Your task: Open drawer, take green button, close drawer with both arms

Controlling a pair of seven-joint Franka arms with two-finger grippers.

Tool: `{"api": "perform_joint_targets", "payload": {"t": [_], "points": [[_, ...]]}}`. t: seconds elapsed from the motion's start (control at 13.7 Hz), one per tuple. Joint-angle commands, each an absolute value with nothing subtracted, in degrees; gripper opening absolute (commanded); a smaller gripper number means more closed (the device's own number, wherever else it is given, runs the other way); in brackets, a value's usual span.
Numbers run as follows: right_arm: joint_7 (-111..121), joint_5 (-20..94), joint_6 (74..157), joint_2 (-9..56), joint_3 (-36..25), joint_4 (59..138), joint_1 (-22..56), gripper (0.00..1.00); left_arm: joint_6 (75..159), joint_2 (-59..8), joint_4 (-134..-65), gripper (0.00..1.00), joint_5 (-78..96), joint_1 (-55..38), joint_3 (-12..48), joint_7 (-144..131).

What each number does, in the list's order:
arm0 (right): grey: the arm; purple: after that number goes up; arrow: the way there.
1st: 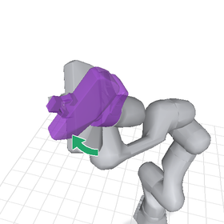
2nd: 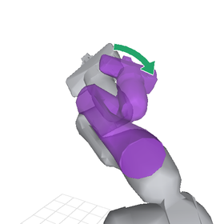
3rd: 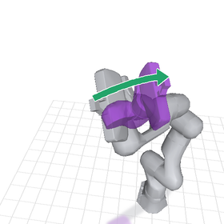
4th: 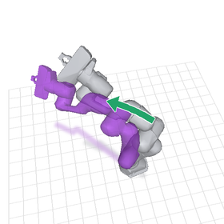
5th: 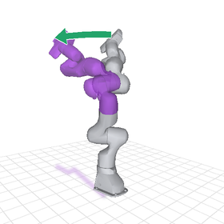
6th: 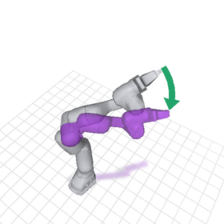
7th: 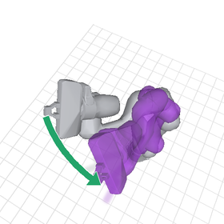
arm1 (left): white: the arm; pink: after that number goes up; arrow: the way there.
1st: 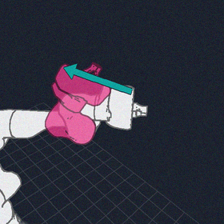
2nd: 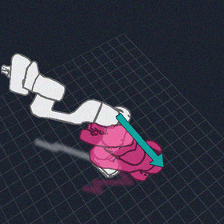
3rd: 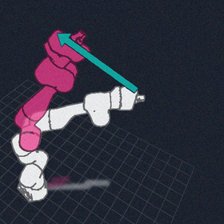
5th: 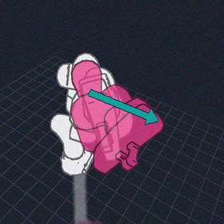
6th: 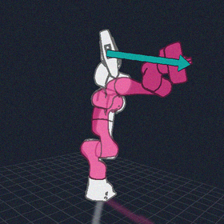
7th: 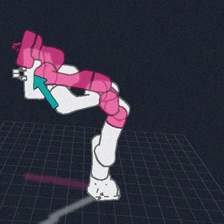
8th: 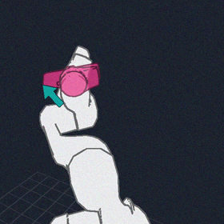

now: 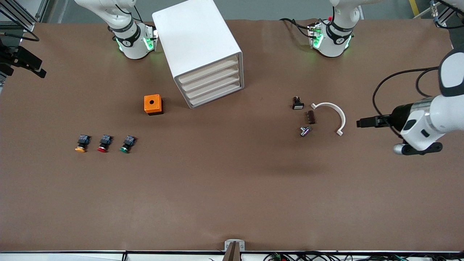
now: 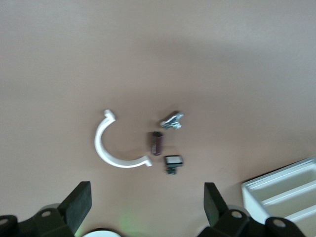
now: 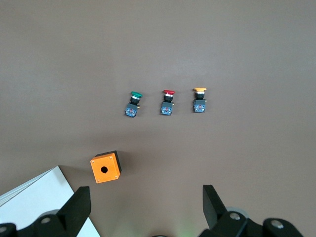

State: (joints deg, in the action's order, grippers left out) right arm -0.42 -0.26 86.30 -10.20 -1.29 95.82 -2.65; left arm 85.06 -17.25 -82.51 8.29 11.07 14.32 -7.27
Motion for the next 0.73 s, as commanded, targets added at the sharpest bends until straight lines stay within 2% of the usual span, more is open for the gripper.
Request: {"api": "perform_joint_targets", "payload": {"t": [0.0,0.22,0.29,0.66], "points": [[1.8,-0.2,87.1,-11.3,-1.6,96.5,-3.1,1.0,89.0,-7.8,-93.8,1.0,7.5,16.6,15.0,-1.0],[1.8,-0.2,86.8,-11.3,-1.5,96.5,-3.1,1.0,101.9,1.9,-109.2,1.0,7.5,19.8,14.9,4.4],[1.8,-0.2,86.7,-11.3,-1.5,96.7,-3.1,1.0,104.4,2.8,-111.0,1.0,7.5,20.2,14.8,4.6],[1.8,-0.2,86.7,-11.4,-1.5,96.9,-3.1,1.0,105.4,1.7,-104.4,1.0,7.5,20.9,14.5,4.5]]}}
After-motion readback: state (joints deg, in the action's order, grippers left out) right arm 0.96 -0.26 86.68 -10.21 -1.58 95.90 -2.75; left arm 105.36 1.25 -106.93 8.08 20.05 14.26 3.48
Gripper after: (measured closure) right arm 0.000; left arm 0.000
